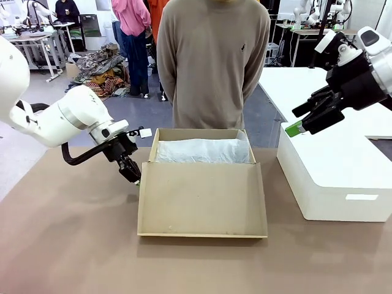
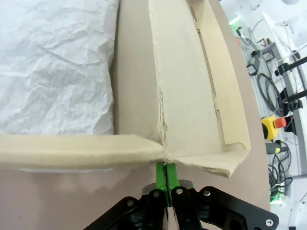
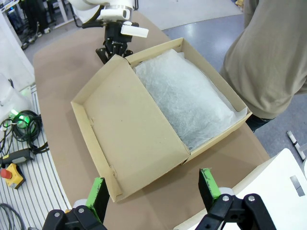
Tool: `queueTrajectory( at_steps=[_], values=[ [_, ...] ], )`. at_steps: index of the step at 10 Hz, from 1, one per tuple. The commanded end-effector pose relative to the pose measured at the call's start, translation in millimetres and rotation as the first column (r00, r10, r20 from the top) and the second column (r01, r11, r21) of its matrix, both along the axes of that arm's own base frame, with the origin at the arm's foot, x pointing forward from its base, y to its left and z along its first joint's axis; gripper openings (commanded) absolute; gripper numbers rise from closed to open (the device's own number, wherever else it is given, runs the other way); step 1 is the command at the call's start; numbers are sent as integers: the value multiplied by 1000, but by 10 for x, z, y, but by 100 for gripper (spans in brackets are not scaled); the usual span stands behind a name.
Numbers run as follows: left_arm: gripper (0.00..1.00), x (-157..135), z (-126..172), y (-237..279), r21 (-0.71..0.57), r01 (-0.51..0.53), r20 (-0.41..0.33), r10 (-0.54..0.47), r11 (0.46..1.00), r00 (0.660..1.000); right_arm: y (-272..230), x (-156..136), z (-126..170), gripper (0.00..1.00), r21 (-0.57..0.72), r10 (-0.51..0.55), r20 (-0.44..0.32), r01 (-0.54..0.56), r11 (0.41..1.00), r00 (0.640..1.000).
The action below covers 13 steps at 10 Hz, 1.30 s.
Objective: Pack the shoes into the box.
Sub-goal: Close the Shoes Box.
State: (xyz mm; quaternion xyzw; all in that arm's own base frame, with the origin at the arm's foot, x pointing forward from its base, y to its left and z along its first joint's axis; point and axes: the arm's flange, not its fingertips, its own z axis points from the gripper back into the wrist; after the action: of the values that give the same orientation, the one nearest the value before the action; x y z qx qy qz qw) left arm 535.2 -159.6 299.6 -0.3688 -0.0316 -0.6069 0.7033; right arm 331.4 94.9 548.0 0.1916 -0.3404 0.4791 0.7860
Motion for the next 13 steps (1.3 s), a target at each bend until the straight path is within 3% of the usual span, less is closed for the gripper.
queueTrajectory(
  at_steps=[1,6,13],
  values=[
    [0,-51,-53,-17,-45,16,-14,-17,999,1000,-2,33,-5,100,21,23,11,-23,1000,1000],
    [0,-185,-56,-78,-122,35,-81,-45,992,996,-2,33,-5,100,21,23,11,-23,1000,1000],
    [0,-387,32,-63,-131,66,-153,-86,989,984,-2,33,-5,100,21,23,11,-23,1000,1000]
  ],
)
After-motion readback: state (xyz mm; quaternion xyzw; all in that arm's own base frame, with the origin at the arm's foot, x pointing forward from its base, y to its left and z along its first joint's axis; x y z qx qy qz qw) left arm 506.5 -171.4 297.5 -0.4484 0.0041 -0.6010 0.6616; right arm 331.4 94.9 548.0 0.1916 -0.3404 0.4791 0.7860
